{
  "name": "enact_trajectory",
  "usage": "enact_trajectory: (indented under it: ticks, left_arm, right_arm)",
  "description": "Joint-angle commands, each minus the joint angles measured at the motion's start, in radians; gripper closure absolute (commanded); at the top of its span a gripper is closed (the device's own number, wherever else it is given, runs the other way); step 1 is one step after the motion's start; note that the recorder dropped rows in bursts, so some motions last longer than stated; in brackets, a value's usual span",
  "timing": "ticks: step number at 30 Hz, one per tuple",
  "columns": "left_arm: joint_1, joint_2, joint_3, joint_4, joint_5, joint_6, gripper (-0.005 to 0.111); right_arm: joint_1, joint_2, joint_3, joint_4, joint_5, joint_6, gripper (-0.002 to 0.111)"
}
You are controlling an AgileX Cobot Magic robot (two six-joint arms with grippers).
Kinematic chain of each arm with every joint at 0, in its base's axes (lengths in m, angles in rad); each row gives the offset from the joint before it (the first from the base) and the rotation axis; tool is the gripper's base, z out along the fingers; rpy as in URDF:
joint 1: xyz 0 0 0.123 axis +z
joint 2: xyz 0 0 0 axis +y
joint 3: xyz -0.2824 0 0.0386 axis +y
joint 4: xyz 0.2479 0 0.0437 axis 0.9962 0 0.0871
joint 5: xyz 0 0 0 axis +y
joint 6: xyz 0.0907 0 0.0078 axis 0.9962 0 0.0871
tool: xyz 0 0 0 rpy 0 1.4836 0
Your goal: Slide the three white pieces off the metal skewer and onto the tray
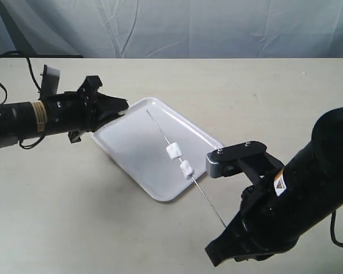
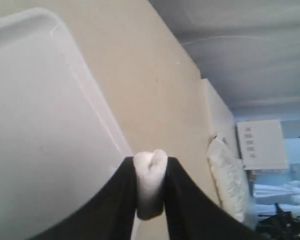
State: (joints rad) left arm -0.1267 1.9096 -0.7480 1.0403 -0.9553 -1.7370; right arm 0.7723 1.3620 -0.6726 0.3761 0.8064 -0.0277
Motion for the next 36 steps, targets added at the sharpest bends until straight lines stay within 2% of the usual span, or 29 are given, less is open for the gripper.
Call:
enact_trajectory:
  ticks: [1,4,8,14,20,32,36]
  left_arm:
    - [-0.053,0.004,0.002,0.067,0.156,0.040,0.069]
    - [-0.088,0.004,0.002,0.050,0.221,0.055,0.068]
    - [-0.082,0.004,0.002,0.049,0.155,0.055,0.068]
    - [-0.080,0.004,0.002,0.079,-0.106,0.040,0.068]
    - [-0.087,0.004,0.002,0.078,-0.266,0.013,0.068]
    - [-0.175,0.004,0.002,0.022,-0.266,0.007,0.068]
    - [-0.177,0.004,0.002,0.018,-0.266,0.013,0.068]
  right_arm:
    - [-0.003,-0.008,0.004,-0.005,-0.036,0.001,0.109]
    - [-0.003,-0.008,0.004,0.020,-0.050,0.001,0.109]
    - [-0.003,-0.008,0.004,0.037,-0.084,0.013,0.109]
    - [-0.003,-0.008,0.004,0.040,-0.193,0.075,0.109]
    - [-0.003,-0.008,0.004,0.059,-0.244,0.116,0.109]
    - [-0.003,-0.008,0.004,0.142,-0.237,0.065,0.109]
    - [-0.003,-0.008,0.004,0.150,-0.233,0.056,0.109]
